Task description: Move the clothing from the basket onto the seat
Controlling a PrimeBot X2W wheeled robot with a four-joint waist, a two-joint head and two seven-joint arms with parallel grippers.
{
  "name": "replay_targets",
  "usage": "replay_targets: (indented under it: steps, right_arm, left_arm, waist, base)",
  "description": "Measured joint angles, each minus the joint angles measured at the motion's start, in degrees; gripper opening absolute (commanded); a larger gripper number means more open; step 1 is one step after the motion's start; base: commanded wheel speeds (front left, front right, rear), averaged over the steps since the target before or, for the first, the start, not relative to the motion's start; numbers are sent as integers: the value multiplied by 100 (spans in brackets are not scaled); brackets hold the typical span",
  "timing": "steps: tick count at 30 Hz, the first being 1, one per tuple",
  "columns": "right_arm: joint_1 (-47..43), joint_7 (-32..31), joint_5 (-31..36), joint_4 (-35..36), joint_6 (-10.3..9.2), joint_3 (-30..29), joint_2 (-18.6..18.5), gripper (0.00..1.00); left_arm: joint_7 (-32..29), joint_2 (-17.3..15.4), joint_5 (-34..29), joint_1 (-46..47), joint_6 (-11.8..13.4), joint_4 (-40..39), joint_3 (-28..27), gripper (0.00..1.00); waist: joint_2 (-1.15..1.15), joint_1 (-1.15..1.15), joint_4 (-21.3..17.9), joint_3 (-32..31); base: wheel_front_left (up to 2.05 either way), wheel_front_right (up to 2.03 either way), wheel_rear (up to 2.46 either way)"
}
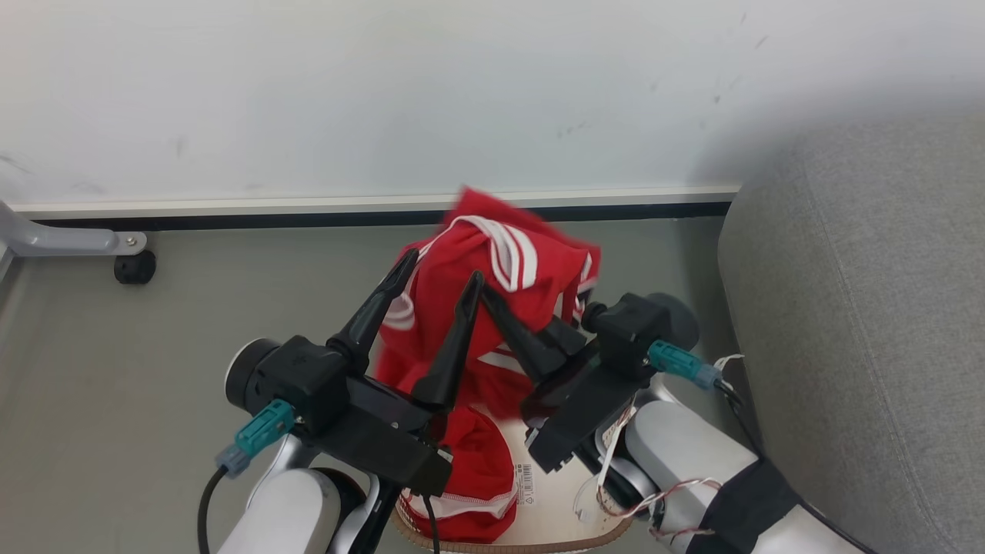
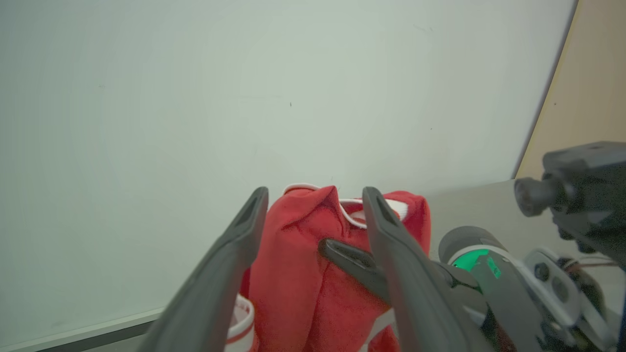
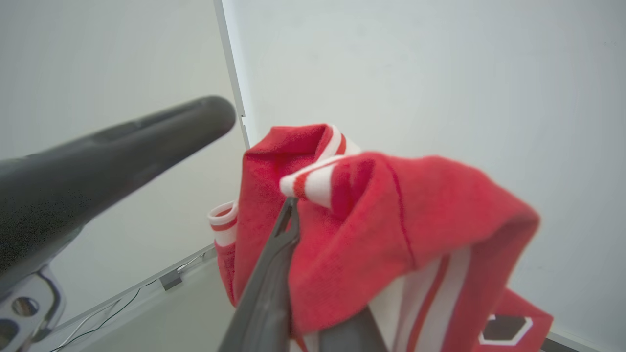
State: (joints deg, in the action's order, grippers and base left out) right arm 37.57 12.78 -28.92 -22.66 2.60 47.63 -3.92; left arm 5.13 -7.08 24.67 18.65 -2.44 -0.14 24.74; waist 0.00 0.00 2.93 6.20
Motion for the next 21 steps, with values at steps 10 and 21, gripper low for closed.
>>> replay_targets:
  steps: [10, 21]
  right_arm:
    - [183, 91, -33, -424, -96, -414, -1, 0]
    - [191, 141, -81, -642, -222, -798, -213, 0]
  left_arm:
    - [-79, -168, -203, -52, -9, -100, 221, 100]
    - [-201, -423, -495, -311, -47, -182, 469, 100]
  waist:
    - [0, 0, -74, 43]
    - [0, 0, -344, 185]
  base:
    - [0, 0, 0]
    - [0, 0, 0]
